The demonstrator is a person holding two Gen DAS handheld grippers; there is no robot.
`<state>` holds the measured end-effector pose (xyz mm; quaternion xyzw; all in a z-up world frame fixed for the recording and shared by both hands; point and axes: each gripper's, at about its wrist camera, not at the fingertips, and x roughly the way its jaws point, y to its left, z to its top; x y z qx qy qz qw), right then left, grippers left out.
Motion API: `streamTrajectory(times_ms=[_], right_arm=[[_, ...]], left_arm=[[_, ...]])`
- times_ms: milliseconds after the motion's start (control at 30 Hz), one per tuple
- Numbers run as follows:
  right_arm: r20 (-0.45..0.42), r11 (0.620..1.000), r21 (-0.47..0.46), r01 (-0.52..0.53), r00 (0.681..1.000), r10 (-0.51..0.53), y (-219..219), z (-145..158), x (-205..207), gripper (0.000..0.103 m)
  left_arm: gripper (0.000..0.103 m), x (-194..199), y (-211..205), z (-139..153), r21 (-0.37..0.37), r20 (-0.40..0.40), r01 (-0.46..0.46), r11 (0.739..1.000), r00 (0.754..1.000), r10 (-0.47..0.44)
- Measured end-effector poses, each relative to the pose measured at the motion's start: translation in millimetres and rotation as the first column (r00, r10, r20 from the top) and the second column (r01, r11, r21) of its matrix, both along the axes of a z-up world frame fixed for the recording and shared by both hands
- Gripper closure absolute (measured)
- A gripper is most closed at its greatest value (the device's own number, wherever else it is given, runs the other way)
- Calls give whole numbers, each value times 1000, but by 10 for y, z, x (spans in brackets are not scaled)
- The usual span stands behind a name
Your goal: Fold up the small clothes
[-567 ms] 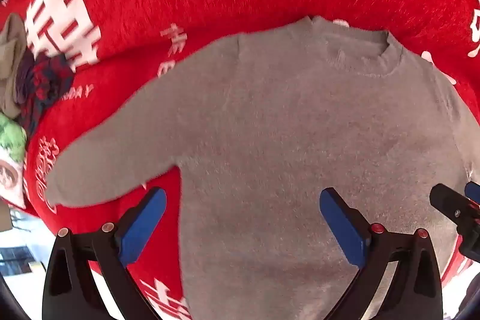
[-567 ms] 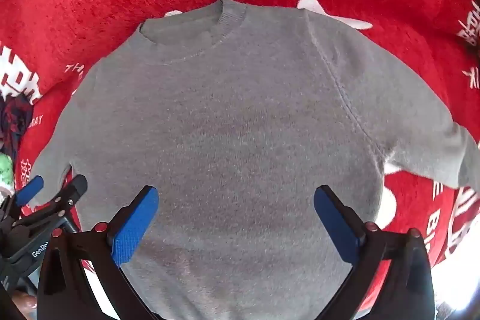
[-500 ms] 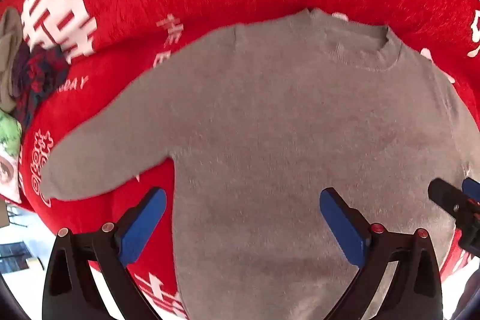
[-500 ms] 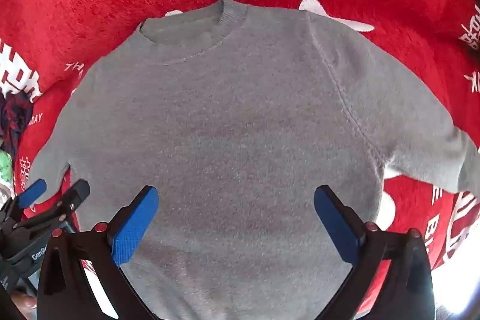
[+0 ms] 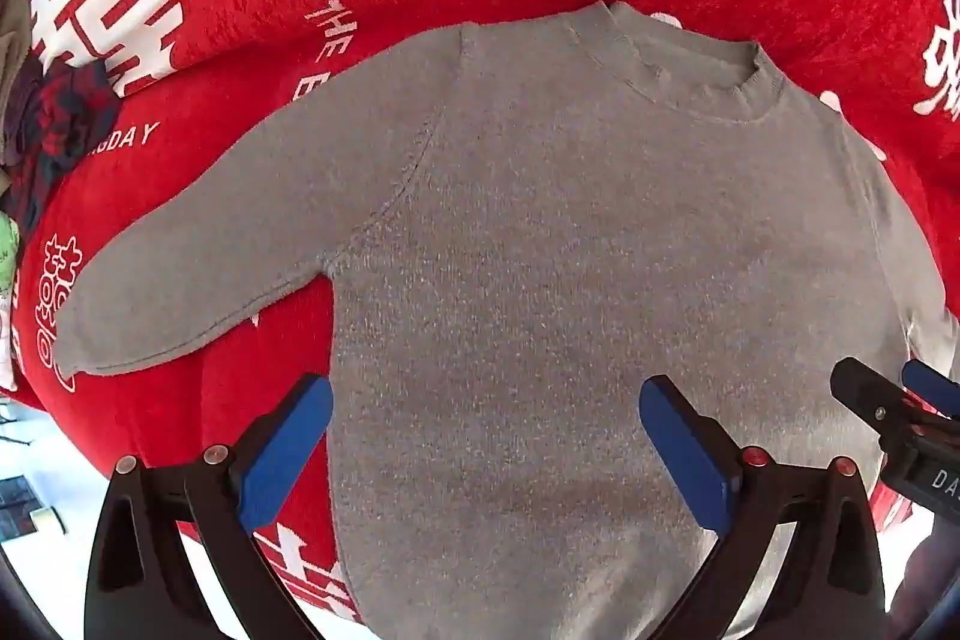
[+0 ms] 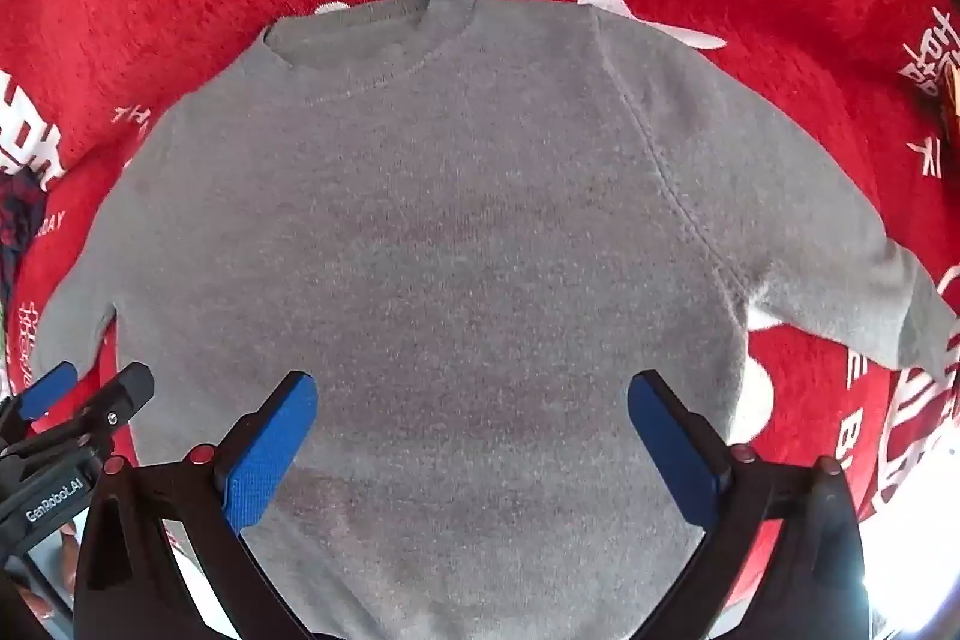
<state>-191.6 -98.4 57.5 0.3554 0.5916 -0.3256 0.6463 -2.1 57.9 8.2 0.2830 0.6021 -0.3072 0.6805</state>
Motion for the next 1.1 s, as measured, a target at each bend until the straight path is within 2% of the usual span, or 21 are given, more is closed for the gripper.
streamTrajectory(times_ms=[200,300,1100], right_arm=[[-21,1000,-9,-10,1000,10,69,-53,35,0],[-29,1000,-23,-16,999,15,110,-45,40,0],[-61,996,-76,-52,997,47,84,-82,-28,0]], left_arm=[[0,57,-8,75,-1,29,-26,1000,999,26],[0,50,-171,58,19,48,-39,999,998,38],[0,-13,-158,-64,63,28,-82,995,996,80]])
